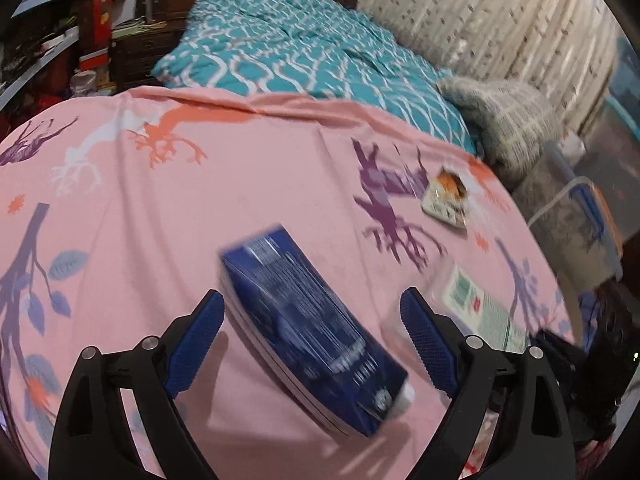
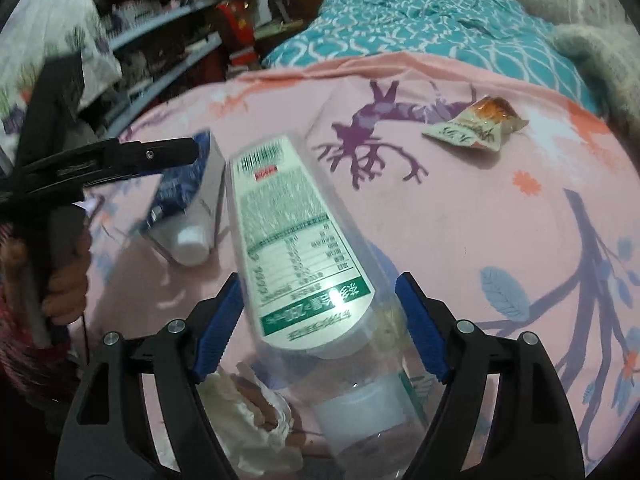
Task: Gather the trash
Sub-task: 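Grasp the clear plastic bottle with the right tool while the left holds the carton, then carry carton and bottle to the wastebasket and open both tools to drop them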
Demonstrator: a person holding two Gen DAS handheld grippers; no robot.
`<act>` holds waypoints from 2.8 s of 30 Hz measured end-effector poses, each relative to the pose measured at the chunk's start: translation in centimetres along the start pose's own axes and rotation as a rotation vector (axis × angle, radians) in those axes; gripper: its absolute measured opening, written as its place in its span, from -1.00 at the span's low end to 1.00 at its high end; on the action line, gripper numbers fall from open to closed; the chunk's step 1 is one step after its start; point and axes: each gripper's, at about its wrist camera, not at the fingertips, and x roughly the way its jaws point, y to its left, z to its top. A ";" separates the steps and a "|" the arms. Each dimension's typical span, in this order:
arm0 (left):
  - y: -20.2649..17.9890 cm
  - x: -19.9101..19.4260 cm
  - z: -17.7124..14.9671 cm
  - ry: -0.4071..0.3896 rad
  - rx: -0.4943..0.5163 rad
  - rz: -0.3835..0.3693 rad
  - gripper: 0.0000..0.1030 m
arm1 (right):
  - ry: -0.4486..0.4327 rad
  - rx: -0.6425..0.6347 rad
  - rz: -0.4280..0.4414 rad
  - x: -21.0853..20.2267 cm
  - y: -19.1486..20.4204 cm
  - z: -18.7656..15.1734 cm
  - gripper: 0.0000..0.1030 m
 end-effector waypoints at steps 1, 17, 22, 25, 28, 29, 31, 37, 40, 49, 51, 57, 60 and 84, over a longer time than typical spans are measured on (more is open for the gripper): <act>-0.3 0.4 -0.3 0.009 0.012 0.008 0.66 | -0.002 -0.003 -0.011 0.2 0.1 -0.1 0.47; 1.0 1.2 -0.9 0.010 0.020 0.005 0.10 | -0.127 0.161 -0.176 -4.8 -5.3 -1.9 0.39; 3.9 0.7 -0.5 -0.001 -0.071 -0.013 0.11 | -0.070 0.212 -0.191 -4.4 -6.9 -3.7 0.45; 4.9 0.6 -0.4 0.007 -0.129 -0.005 0.33 | -0.073 0.216 -0.198 -4.5 -6.9 -4.3 0.47; 5.1 0.6 -0.6 0.022 -0.149 -0.006 0.44 | -0.099 0.200 -0.196 -5.0 -6.4 -4.4 0.53; 5.1 0.6 -0.6 0.024 -0.152 -0.005 0.46 | -0.109 0.188 -0.204 -5.3 -6.2 -4.5 0.55; 4.6 0.3 -0.7 0.016 -0.151 -0.001 0.53 | -0.118 0.167 -0.218 -5.6 -5.9 -4.5 0.56; 2.7 0.0 -0.9 -0.009 -0.103 0.053 0.56 | -0.110 0.153 -0.241 -5.9 -6.0 -5.0 0.57; 1.6 0.5 -1.4 -0.006 -0.061 0.087 0.47 | -0.101 0.175 -0.241 -5.7 -6.4 -5.3 0.57; 1.5 0.8 -1.9 -0.016 -0.038 0.081 -0.02 | -0.089 0.188 -0.214 -4.7 -6.6 -5.0 0.28; 1.1 0.3 -1.7 -0.032 -0.030 0.072 -0.02 | -0.095 0.200 -0.198 -4.8 -6.7 -5.1 0.26; -1.1 -1.7 -0.8 -0.095 0.003 0.001 -0.02 | -0.149 0.290 -0.133 -6.3 -8.0 -5.3 0.26; -3.2 -2.2 -0.3 -0.103 0.049 -0.051 -0.02 | -0.183 0.375 -0.086 -7.6 -9.6 -5.7 0.26; -34.8 6.7 -2.1 0.253 0.455 -0.467 -0.02 | -0.492 0.818 -0.117 -19.0 -24.3 -18.0 0.26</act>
